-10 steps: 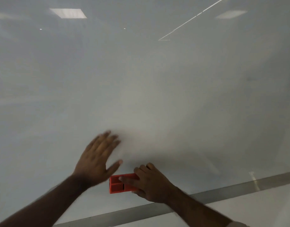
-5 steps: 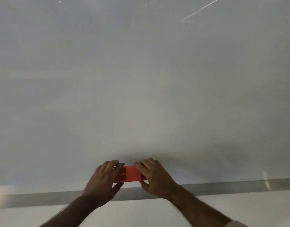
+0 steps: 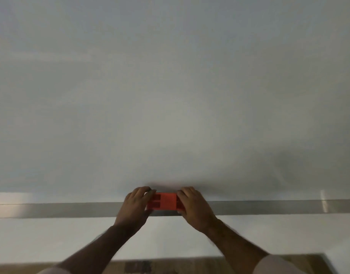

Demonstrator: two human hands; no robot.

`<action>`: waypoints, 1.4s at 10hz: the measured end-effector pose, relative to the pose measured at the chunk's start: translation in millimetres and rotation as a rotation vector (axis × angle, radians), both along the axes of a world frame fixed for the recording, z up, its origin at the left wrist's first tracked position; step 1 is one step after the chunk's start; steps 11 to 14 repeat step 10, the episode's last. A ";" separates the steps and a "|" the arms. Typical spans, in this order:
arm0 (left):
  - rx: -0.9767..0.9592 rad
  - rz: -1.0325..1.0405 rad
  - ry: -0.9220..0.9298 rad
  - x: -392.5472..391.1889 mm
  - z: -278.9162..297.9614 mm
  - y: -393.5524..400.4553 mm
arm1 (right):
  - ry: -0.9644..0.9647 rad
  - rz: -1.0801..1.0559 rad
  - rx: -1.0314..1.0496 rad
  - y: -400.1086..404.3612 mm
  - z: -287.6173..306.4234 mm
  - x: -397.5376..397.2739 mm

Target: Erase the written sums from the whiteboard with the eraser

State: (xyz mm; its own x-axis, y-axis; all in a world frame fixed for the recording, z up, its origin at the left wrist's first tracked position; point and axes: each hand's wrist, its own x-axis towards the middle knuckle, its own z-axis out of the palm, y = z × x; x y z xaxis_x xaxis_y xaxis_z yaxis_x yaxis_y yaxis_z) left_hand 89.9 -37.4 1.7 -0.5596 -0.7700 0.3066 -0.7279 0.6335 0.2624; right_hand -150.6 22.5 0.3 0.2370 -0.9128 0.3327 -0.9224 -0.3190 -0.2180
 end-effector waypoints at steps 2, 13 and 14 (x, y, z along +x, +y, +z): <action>0.092 0.030 -0.063 1.5 -18.3 -6.2 | 0.019 -0.066 0.110 0.1 -16.7 5.6; -0.226 -0.068 -0.082 4.3 -5.9 8.5 | 0.103 -0.169 -0.208 14.7 6.4 4.4; -0.226 -0.068 -0.082 4.3 -5.9 8.5 | 0.103 -0.169 -0.208 14.7 6.4 4.4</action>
